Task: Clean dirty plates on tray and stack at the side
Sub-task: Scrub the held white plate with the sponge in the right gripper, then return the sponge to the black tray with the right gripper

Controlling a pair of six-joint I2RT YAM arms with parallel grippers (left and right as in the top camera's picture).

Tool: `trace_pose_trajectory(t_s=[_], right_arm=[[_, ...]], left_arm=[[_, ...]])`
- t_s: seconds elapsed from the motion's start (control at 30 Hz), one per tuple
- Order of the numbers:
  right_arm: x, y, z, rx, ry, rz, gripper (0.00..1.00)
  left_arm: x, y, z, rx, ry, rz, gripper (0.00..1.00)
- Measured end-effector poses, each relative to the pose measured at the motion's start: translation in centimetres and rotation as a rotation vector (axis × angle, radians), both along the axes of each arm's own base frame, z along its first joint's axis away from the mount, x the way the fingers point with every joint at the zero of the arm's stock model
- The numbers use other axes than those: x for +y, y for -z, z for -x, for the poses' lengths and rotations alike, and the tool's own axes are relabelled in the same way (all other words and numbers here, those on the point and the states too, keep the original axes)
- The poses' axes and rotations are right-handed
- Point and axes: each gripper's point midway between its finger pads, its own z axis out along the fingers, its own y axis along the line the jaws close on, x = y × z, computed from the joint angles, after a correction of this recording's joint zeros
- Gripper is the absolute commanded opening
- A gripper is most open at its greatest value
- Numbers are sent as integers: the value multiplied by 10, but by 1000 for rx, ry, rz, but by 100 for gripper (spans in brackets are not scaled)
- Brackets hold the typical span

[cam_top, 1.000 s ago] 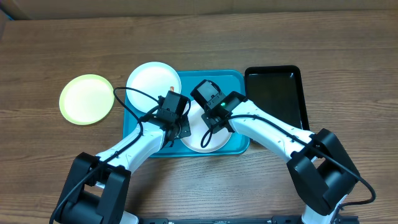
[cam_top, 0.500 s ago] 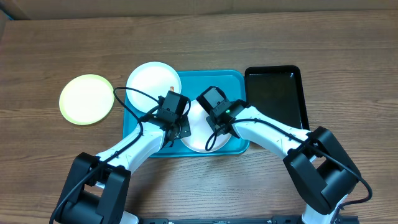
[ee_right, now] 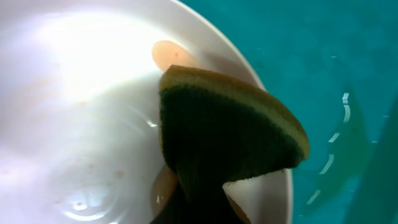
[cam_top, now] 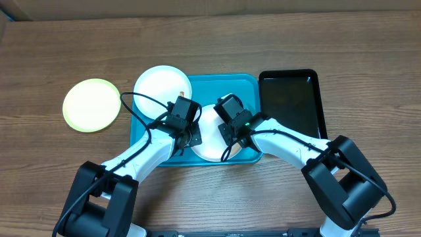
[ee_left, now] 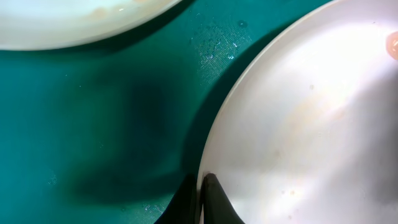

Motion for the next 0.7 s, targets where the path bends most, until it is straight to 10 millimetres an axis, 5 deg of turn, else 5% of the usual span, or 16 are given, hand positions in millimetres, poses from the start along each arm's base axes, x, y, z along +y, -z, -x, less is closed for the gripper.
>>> trace_pose_trajectory(t_s=[0.47,0.6,0.7], right_arm=[[35,-6,22,169,-68,-224,4],[40,-29,17,280,-69,-374,4],[38,-67,-6,323,-80,-551,4]], left_arm=[[0,0,1,5,-1,-2,4],[0,0,1,6,-1,-2,4],[0,0,1,5,0,-2,4]])
